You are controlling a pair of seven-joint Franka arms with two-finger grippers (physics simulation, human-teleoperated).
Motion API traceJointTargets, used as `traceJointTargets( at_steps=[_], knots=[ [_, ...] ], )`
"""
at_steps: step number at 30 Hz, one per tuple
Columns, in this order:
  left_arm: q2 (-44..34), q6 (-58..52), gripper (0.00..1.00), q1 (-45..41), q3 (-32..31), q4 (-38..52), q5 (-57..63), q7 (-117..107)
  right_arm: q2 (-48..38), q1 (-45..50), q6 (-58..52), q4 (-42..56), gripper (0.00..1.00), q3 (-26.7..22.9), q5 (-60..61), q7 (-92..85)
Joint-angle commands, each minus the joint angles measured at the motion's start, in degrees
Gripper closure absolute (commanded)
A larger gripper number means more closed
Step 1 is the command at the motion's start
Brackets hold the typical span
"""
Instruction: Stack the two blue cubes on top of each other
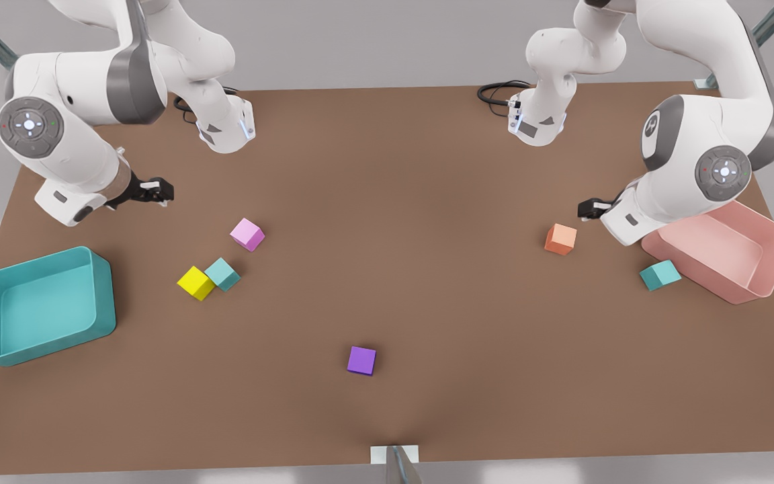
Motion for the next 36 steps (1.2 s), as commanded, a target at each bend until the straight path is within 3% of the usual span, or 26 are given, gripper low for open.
traceJointTargets(
  at_steps=[1,3,4,8,12,13,16,18,22,29,36],
  knots=[
    [-0.06,1.13,0.0,0.04,-0.01,0.01,-0.16,3.99,0.01,-0.51,1.43,0.02,0.0,-0.02,0.02,-0.66],
    [-0.06,1.04,0.0,0.04,-0.01,0.01,-0.16,3.99,1.15,-0.51,2.57,-1.9,0.0,-0.02,0.03,-0.49],
    [0.03,1.04,0.0,0.12,-0.01,0.01,-0.16,3.99,6.05,0.1,3.27,-1.65,0.0,-0.29,-0.59,-0.23],
    [0.73,1.04,0.0,0.12,-0.01,0.01,-0.16,4.08,15.39,-5.17,18.48,-9.47,0.0,-0.64,6.09,8.73],
    [0.73,0.95,0.0,0.12,-0.01,0.01,-0.16,4.08,22.51,-5.52,19.45,-8.85,0.0,-1.17,7.67,16.57],
    [0.73,0.95,0.0,0.12,0.08,0.01,-0.16,3.99,22.77,-5.35,20.24,-10.35,0.0,-2.13,1.79,16.04],
    [1.08,0.95,0.0,0.3,0.08,0.01,-0.16,4.08,20.49,-5.26,25.86,-12.54,0.0,-2.22,5.91,21.92],
    [1.0,-0.63,0.0,-0.05,-0.1,0.88,0.37,4.34,14.25,-4.91,38.16,-24.32,0.0,-2.22,6.27,27.81],
    [0.99,-3.35,0.0,1.27,0.08,1.5,-2.62,4.52,12.49,-2.89,43.35,-31.52,0.01,-1.87,10.65,24.45],
    [1.08,-4.59,0.0,1.09,-0.01,1.42,-2.53,4.61,8.97,-1.57,56.98,-43.66,0.0,-1.87,10.22,46.79],
    [1.35,-4.76,0.0,1.09,-0.01,1.42,-2.62,4.61,11.34,-1.66,56.98,-40.94,0.0,-1.96,11.8,55.5]
  ],
)
